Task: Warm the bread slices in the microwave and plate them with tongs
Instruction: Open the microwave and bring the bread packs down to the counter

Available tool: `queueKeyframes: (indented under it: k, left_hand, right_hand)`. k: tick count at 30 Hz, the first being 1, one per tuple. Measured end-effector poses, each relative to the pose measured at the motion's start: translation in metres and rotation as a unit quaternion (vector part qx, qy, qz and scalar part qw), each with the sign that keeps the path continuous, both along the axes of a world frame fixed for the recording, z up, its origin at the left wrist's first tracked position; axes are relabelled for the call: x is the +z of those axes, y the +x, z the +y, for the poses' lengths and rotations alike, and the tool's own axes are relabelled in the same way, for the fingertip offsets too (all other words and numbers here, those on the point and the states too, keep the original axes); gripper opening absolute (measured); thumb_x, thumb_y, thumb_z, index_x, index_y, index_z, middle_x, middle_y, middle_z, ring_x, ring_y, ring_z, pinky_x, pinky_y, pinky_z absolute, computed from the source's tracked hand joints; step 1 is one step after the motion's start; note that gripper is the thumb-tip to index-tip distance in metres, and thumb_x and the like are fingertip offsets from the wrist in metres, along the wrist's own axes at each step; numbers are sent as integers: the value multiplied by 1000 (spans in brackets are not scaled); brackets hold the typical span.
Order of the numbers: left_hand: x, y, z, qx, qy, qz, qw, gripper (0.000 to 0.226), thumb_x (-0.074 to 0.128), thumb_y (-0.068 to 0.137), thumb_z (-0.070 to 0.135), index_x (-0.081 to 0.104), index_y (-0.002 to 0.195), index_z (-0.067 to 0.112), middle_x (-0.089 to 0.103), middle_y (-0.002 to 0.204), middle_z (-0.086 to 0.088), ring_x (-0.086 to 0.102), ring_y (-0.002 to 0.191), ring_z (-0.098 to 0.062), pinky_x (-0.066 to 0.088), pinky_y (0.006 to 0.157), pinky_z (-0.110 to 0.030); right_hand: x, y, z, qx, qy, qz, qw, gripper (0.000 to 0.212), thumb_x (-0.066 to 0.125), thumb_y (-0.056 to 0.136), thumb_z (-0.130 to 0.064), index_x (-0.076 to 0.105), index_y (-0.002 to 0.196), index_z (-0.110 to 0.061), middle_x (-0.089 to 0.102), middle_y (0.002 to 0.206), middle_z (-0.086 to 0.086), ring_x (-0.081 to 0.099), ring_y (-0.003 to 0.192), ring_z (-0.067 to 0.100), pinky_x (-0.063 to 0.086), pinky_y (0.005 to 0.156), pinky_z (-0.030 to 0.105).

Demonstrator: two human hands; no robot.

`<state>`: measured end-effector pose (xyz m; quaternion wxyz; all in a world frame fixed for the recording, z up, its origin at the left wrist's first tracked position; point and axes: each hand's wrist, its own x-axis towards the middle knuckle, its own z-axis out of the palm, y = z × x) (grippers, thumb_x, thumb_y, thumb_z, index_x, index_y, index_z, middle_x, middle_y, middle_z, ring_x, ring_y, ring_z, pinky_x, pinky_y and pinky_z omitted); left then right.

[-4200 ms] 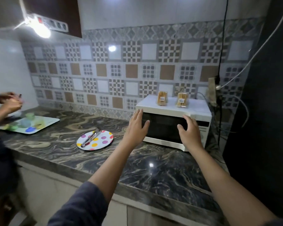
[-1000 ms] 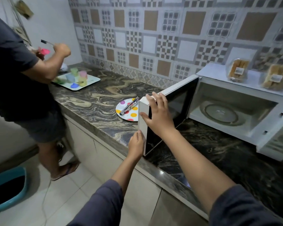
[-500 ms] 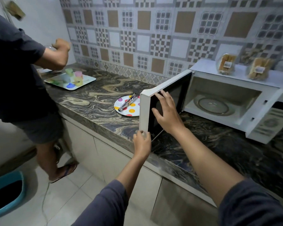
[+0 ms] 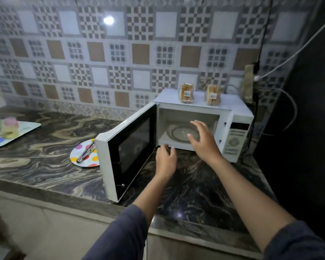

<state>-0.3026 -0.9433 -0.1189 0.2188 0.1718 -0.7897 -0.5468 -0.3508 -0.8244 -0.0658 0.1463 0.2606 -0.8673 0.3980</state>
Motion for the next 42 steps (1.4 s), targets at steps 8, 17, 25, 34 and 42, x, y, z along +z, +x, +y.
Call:
queueKeyframes:
  k: [8, 17, 25, 34, 42]
  left_hand:
    - [57, -127, -5, -15, -7, 56, 998, 45, 45, 96, 31, 43, 132, 4, 50, 130, -15, 49, 119, -26, 39, 103, -38]
    - [92, -230, -32, -9, -44, 66, 997, 69, 48, 93, 43, 23, 146, 6, 28, 150, -15, 29, 137, -28, 28, 109, -38]
    - [96, -291, -45, -18, -269, -106, 957, 86, 43, 81, 71, 22, 147, 21, 41, 144, -13, 26, 137, -36, 20, 110, -51]
    - [101, -330, -42, -87, -120, -85, 985, 65, 75, 65, 51, 53, 113, 14, 61, 118, -10, 56, 111, -28, 47, 96, -46]
    - [109, -335, -30, -89, 70, -42, 993, 61, 67, 73, 3, 43, 129, 8, 53, 125, -15, 64, 97, -31, 59, 78, -42]
  right_hand:
    - [40, -109, 50, -83, -36, 20, 996, 43, 48, 96, -21, 39, 138, -19, 40, 140, 2, 36, 132, 17, 27, 98, 21]
    - [56, -208, 50, -151, -72, -65, 984, 53, 51, 94, -25, 31, 142, -15, 38, 144, 12, 36, 133, 27, 32, 104, 35]
    - [67, -247, 36, -180, -49, -162, 969, 67, 58, 90, -37, 27, 143, -10, 41, 143, 15, 41, 128, 31, 36, 88, 32]
    - [76, -270, 20, -217, -31, -226, 949, 60, 80, 71, -24, 51, 121, -7, 58, 125, 12, 56, 111, 28, 42, 82, 31]
    - [78, -269, 7, -194, -92, -207, 954, 45, 73, 78, -8, 54, 119, -8, 62, 120, 13, 59, 106, 27, 45, 77, 29]
